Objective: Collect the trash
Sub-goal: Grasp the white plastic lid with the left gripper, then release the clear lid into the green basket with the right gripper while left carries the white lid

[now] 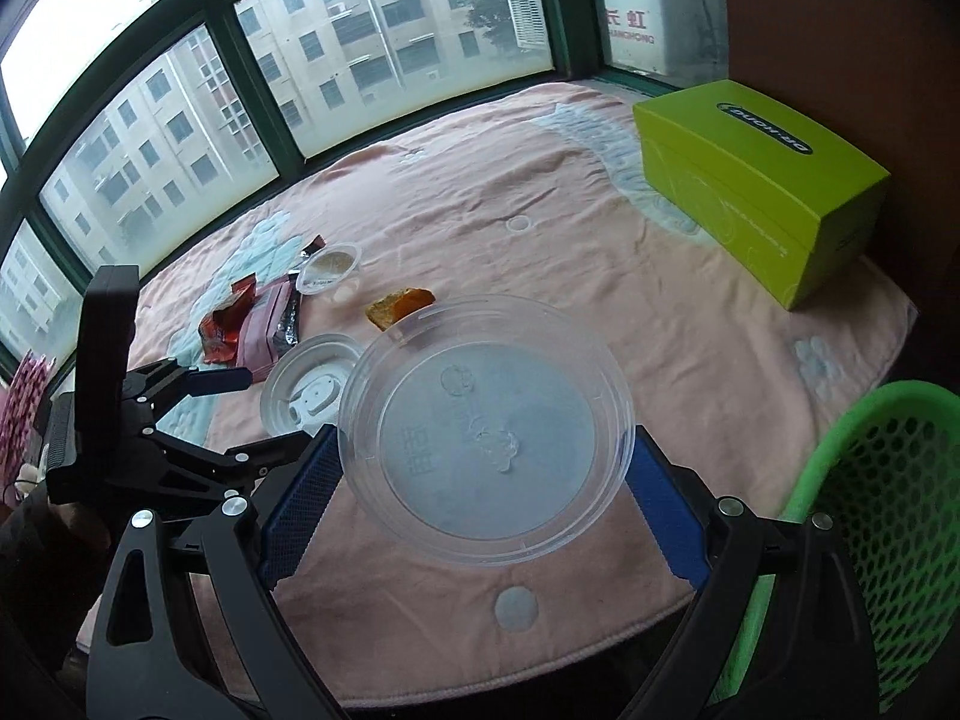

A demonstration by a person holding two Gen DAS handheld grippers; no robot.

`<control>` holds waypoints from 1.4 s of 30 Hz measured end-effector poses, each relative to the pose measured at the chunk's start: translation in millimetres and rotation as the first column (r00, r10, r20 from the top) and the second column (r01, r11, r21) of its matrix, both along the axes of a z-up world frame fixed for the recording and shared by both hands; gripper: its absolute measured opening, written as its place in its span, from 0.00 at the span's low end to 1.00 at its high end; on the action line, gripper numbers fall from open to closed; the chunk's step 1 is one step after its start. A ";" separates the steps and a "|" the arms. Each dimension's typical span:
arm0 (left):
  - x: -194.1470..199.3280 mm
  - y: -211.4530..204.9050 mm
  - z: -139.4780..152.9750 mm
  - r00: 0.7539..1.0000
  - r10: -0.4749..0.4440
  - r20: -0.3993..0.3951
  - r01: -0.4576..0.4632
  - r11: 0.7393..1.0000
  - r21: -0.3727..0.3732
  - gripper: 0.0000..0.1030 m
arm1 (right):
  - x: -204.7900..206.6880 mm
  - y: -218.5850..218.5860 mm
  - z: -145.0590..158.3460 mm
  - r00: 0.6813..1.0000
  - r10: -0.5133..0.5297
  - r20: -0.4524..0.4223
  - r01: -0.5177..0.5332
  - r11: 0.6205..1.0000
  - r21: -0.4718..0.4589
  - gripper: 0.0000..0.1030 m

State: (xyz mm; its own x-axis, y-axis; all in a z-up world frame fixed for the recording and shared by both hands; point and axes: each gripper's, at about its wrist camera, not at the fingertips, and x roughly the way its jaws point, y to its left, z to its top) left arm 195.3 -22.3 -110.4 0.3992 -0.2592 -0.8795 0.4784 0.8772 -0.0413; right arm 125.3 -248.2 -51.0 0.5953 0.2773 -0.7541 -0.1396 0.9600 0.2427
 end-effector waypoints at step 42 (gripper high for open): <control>-36.6 -47.2 52.6 0.997 0.013 0.074 -0.005 0.994 -0.106 0.87 | -79.8 -84.1 15.5 0.975 -0.220 0.040 0.221 0.974 -0.042 0.88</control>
